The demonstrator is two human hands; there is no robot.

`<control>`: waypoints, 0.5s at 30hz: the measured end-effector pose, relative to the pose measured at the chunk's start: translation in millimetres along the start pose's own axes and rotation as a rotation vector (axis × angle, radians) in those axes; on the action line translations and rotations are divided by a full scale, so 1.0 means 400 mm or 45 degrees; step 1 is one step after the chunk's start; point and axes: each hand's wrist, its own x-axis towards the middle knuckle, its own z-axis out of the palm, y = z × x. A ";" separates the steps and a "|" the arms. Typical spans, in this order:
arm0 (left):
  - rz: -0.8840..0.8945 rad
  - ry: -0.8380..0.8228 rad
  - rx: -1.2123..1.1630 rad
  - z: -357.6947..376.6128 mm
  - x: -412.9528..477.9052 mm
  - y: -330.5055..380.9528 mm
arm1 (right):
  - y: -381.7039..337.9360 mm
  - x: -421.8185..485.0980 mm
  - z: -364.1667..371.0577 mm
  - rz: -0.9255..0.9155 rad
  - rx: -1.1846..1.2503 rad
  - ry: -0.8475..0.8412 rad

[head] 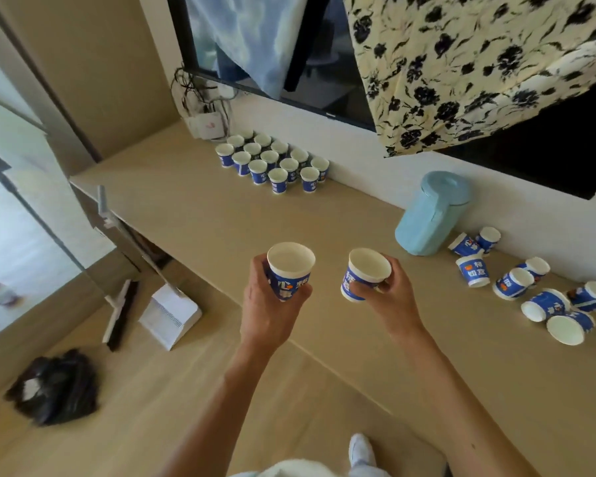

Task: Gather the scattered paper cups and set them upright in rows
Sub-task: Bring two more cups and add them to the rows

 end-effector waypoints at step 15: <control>-0.077 0.010 0.047 -0.234 0.309 -0.170 | 0.046 0.223 0.379 0.089 0.053 -0.057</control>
